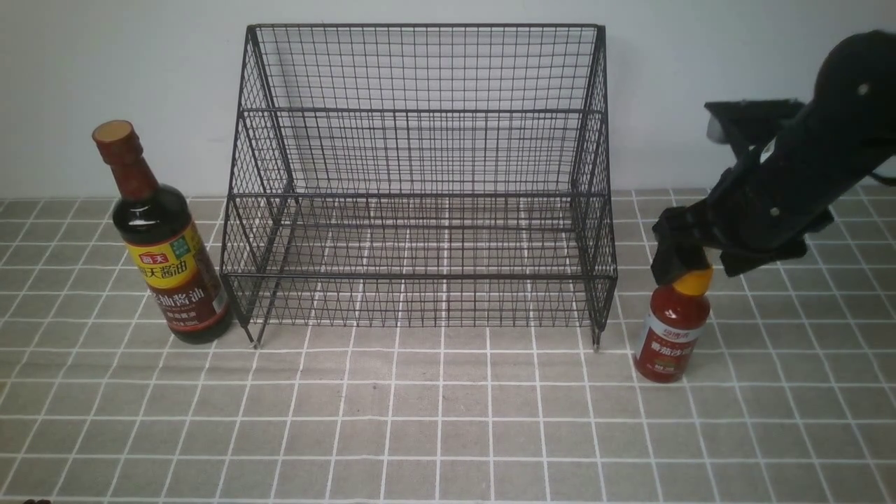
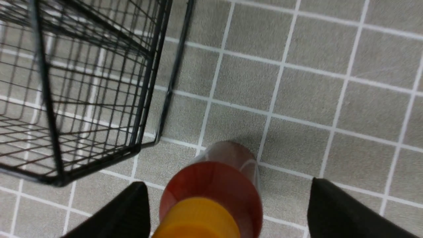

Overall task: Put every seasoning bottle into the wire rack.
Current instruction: Use the right arm to grab the condiment bottle closest to it, then use the right arm to put the condiment bottle back on the shelf

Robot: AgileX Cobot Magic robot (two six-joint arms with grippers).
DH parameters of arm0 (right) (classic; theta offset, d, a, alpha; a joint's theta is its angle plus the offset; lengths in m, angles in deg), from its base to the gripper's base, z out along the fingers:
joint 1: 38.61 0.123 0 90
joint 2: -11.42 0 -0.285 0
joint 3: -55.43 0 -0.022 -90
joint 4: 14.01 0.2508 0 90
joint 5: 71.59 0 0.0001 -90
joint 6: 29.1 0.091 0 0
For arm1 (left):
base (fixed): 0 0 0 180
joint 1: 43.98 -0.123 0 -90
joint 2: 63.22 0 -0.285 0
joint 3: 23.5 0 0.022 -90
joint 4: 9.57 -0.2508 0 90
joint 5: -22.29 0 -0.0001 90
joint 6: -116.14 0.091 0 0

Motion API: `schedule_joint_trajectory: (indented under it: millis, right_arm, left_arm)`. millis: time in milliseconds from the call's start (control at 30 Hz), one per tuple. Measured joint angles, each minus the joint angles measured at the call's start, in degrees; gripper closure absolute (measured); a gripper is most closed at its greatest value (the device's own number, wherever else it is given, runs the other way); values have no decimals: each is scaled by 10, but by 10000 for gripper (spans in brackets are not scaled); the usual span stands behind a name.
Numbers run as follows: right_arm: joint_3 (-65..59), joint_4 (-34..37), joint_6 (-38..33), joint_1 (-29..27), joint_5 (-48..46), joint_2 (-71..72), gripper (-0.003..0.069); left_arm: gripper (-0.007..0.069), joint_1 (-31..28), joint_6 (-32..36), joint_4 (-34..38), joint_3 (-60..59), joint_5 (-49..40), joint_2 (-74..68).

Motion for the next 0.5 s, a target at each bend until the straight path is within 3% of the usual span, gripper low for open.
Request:
schedule_joint_trajectory:
  millis: [67,133,167,500]
  right_arm:
    - [0,3,-3,0,-1,-4,165]
    - [0,7,-6,1,-7,-6,336]
    - [2,2,-12,1,-8,-4,379]
    - [111,-9,-14,9,-131,75,368]
  left_arm:
    - [631,0,0,0,0,0,0]
    - [631,0,0,0,0,0,0]
    - [631,0,0,0,0,0,0]
    - [631,0,0,0,0,0,0]
